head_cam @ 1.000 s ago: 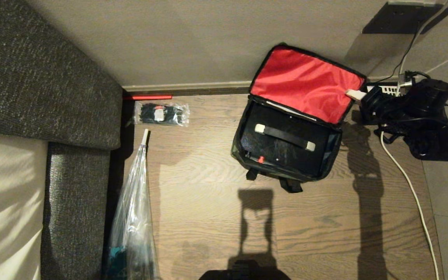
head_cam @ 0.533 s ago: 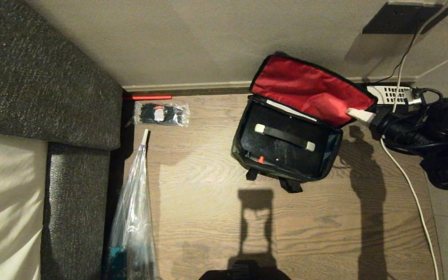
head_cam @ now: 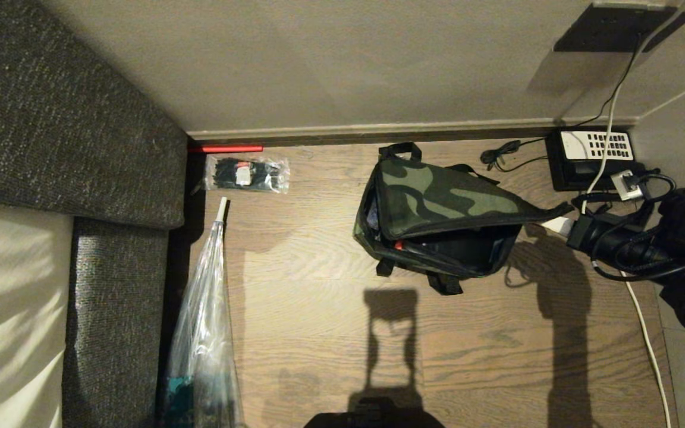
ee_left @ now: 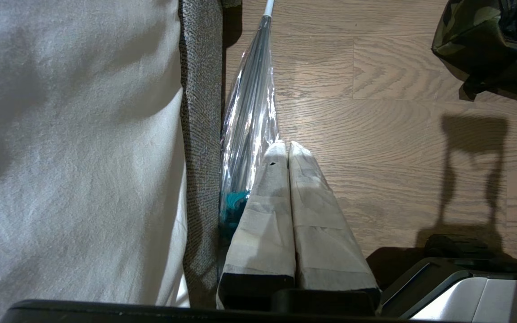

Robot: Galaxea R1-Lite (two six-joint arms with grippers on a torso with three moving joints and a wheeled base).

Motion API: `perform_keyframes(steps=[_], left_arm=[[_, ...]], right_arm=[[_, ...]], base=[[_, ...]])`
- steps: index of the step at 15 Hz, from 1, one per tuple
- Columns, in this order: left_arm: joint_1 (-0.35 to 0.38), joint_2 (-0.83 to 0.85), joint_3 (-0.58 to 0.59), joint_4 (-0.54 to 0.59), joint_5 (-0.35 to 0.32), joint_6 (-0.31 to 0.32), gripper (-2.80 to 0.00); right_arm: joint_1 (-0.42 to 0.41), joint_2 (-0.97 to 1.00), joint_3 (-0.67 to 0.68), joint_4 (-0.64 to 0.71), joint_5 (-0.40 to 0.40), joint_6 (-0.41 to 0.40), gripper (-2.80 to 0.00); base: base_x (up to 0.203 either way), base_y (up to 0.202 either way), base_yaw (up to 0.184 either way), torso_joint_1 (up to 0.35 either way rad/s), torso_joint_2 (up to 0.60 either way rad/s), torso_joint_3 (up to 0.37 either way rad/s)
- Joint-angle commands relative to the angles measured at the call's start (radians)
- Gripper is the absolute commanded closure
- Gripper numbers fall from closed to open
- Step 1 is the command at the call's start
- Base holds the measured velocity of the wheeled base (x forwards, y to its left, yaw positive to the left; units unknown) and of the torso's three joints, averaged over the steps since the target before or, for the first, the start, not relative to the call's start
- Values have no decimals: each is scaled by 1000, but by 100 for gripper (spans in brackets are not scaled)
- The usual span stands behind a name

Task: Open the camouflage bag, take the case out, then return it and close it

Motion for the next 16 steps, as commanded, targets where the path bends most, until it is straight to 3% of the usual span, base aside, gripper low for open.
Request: perform_keyframes(steps=[1,2,6,10,13,16], left_arm=[[0,-2,0,0,1,0,0],[0,-2,0,0,1,0,0],[0,-2,0,0,1,0,0],[0,-2,0,0,1,0,0],[0,-2,0,0,1,0,0],[0,-2,0,0,1,0,0]], right_arm=[[6,14,22,-5,-2,-72,-124],[7,20,28,1,-2,-109,-280],[56,31,147,81,-3,-291,-280],[64,-42,210,184,11,-304,-280],[61,-165,272,241,88,-297,-280],[22,-248,133,408,103,-273,-280]], base=[[0,0,0,0,0,0],[0,0,0,0,0,0],[0,0,0,0,0,0],[0,0,0,0,0,0],[0,0,0,0,0,0],[0,0,0,0,0,0]])
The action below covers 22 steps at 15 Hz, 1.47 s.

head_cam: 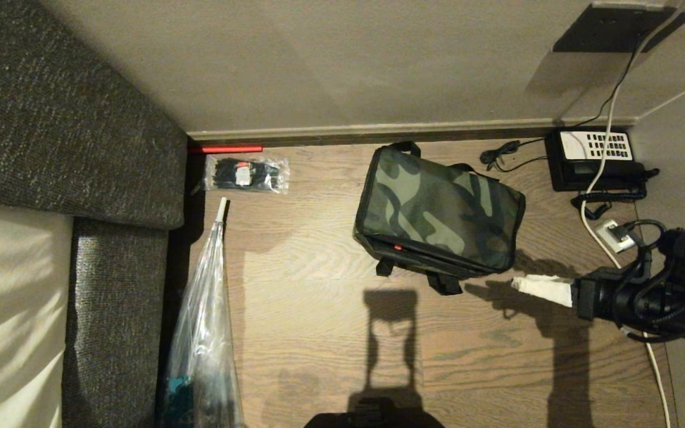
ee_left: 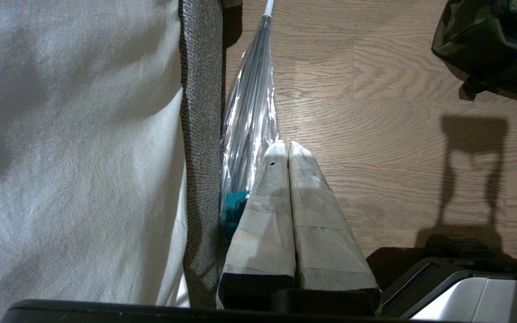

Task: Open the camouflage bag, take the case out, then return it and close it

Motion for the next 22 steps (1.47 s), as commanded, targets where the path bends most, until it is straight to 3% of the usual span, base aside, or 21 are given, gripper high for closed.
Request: perform_keyframes(steps=[1,6,11,12,15,20,22], left_arm=[[0,-2,0,0,0,0,0],[0,-2,0,0,0,0,0],[0,-2,0,0,0,0,0],[0,-2,0,0,0,0,0],[0,-2,0,0,0,0,0],[0,-2,0,0,0,0,0],[0,-2,0,0,0,0,0]], right_arm=[[-40,-78,-121,102,7,27,-280],[-89,43,-413,116,3,124,-280],[-88,253,-681,17,-6,225,-280],[-83,299,-737,-1,-29,246,-280],[-18,421,-903,-21,-203,348,-280],[101,470,-904,-74,-323,428,-280],[113,464,-887,-79,-336,478,-280]], base=[[0,0,0,0,0,0],[0,0,0,0,0,0],[0,0,0,0,0,0],[0,0,0,0,0,0],[0,0,0,0,0,0],[0,0,0,0,0,0],[0,0,0,0,0,0]])
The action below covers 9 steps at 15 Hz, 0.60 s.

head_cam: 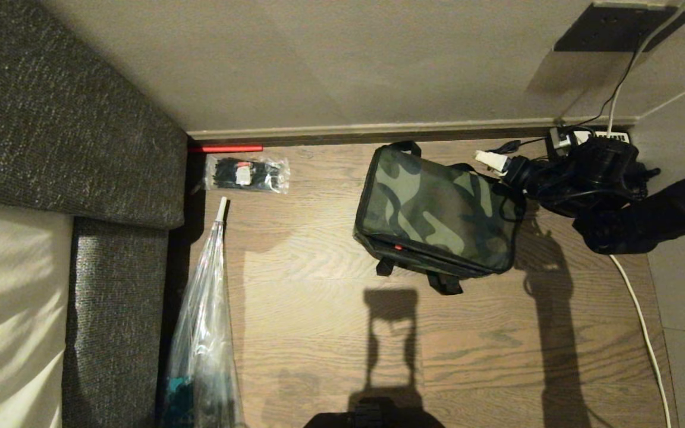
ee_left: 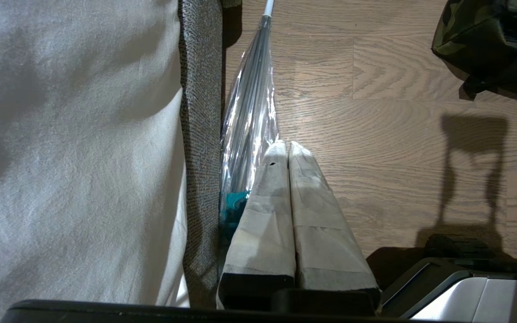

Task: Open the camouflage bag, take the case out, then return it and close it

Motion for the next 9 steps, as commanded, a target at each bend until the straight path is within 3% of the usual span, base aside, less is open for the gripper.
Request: perform_keyframes(steps=[1,9], left_arm=[[0,-2,0,0,0,0,0],[0,-2,0,0,0,0,0]], right_arm=[[22,1,37,-4,1,35,-280],[91,-55,171,-26,-22,77,-280]], base=[[0,0,0,0,0,0],[0,0,0,0,0,0]])
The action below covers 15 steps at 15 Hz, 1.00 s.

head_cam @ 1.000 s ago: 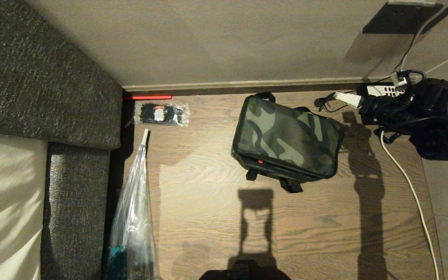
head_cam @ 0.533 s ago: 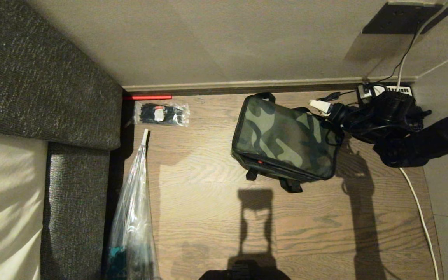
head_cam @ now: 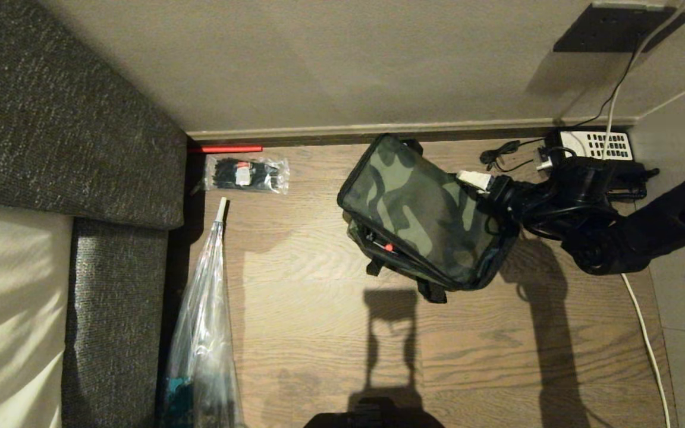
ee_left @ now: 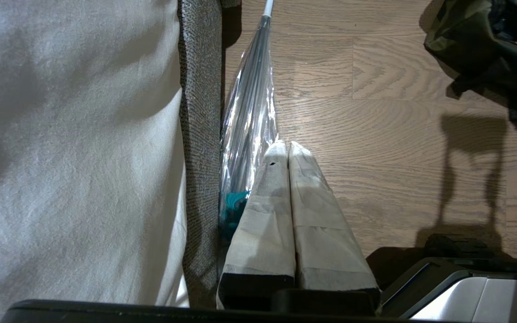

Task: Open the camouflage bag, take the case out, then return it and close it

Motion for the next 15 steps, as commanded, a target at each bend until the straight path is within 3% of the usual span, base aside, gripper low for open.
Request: perform_keyframes(steps=[1,7,9,11,15], left_arm=[[0,-2,0,0,0,0,0],[0,-2,0,0,0,0,0],[0,-2,0,0,0,0,0],[0,-2,0,0,0,0,0],[0,-2,0,0,0,0,0]], right_arm=[[4,-21,-28,-26,3,5,-280],[-1,-54,-76,-66,2,35,-280],[2,-58,-77,-64,2,114,-280],[11,-74,-88,-66,6,281,-280],[51,-85,-81,-51,4,369,-280]], base=[[0,0,0,0,0,0],[0,0,0,0,0,0],[0,0,0,0,0,0],[0,0,0,0,0,0],[0,0,0,0,0,0]])
